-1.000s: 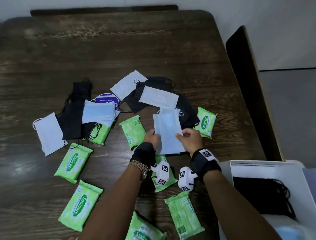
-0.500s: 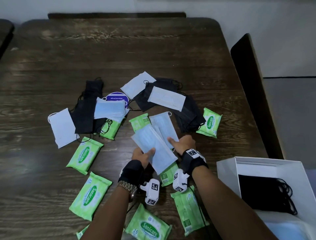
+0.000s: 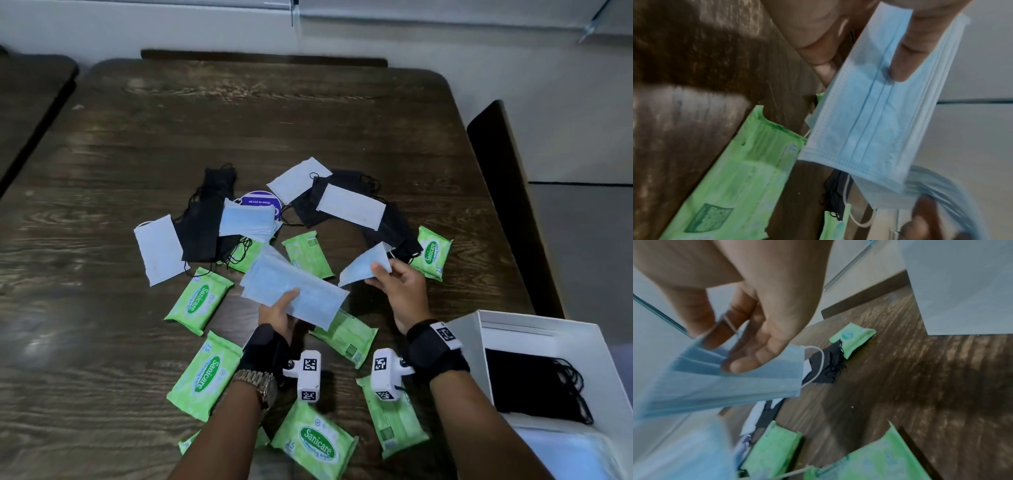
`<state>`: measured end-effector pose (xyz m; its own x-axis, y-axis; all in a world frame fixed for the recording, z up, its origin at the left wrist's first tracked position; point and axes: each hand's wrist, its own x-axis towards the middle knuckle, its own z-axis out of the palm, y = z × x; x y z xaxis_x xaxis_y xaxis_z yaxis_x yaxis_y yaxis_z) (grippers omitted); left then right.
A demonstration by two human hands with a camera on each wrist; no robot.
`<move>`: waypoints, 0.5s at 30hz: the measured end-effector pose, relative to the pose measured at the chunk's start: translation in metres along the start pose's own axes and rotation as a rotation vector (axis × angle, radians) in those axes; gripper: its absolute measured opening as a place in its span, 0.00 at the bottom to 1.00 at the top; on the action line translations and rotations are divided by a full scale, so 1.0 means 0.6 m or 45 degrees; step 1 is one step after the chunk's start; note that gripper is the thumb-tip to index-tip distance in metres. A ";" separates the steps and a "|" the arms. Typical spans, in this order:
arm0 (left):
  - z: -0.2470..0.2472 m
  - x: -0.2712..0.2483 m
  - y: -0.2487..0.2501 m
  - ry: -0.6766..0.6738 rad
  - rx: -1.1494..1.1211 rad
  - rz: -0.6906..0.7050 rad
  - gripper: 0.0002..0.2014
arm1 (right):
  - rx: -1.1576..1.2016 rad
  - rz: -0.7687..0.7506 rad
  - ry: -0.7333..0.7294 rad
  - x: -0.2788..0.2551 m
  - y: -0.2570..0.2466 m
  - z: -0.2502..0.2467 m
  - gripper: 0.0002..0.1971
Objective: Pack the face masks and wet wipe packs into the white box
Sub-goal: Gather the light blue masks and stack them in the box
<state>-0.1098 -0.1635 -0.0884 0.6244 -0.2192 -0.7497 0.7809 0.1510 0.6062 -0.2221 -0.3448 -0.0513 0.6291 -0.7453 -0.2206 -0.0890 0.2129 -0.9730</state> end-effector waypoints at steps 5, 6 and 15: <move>0.021 -0.026 0.030 -0.001 0.036 0.063 0.03 | 0.385 0.007 -0.277 -0.055 -0.072 0.011 0.14; 0.023 -0.026 0.039 0.010 0.048 0.092 0.07 | 0.429 0.012 -0.320 -0.063 -0.080 0.015 0.17; 0.033 -0.057 0.038 -0.365 -0.286 -0.011 0.34 | 0.018 0.133 -0.392 -0.108 -0.017 0.051 0.04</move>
<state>-0.1137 -0.1714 -0.0441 0.6116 -0.4781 -0.6304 0.7909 0.3492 0.5025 -0.2382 -0.2791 -0.0250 0.8211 -0.4936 -0.2866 -0.1563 0.2884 -0.9447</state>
